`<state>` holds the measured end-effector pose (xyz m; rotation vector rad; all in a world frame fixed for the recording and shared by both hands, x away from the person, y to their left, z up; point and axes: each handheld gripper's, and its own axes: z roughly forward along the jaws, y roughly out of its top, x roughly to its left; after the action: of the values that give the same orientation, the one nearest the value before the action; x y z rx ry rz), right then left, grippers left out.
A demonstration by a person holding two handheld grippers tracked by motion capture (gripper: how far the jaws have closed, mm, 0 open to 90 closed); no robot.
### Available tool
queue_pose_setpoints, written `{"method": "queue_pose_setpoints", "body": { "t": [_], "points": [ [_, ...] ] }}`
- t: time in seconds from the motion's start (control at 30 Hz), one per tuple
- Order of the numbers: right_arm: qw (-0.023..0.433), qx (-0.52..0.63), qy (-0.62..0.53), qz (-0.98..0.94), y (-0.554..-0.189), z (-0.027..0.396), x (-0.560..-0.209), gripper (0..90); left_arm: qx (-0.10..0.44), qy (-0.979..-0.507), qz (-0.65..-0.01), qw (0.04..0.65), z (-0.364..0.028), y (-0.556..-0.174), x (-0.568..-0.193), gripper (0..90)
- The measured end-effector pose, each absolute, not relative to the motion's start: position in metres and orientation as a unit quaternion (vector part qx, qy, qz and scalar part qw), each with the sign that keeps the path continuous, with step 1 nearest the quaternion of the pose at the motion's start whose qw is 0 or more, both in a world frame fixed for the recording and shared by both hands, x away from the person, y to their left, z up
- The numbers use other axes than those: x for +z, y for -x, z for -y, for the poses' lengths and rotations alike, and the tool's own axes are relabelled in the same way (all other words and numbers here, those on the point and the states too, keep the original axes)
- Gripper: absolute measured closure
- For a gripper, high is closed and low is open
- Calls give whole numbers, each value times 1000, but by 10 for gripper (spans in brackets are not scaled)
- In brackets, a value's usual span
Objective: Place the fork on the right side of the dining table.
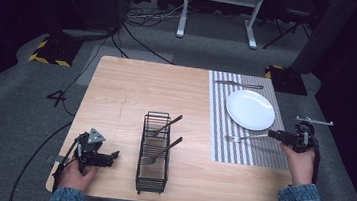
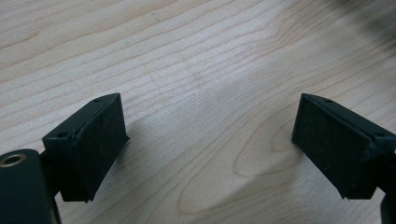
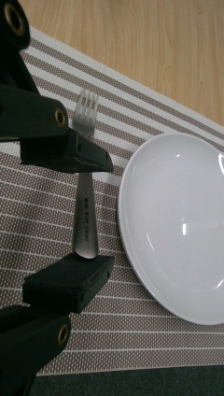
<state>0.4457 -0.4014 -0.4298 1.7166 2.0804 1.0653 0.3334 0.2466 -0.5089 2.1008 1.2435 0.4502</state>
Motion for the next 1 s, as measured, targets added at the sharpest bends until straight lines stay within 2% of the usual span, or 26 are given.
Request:
{"method": "queue_pose_setpoints", "body": {
  "t": [0.63,1.0],
  "points": [
    [112,351,-598,-711,-445,409,-447,456,172,-801,-474,324,-247,-333,-509,100],
    [128,343,-607,-706,-449,414,-448,445,171,-799,-476,324,-246,-333,-509,101]
  ]
}}
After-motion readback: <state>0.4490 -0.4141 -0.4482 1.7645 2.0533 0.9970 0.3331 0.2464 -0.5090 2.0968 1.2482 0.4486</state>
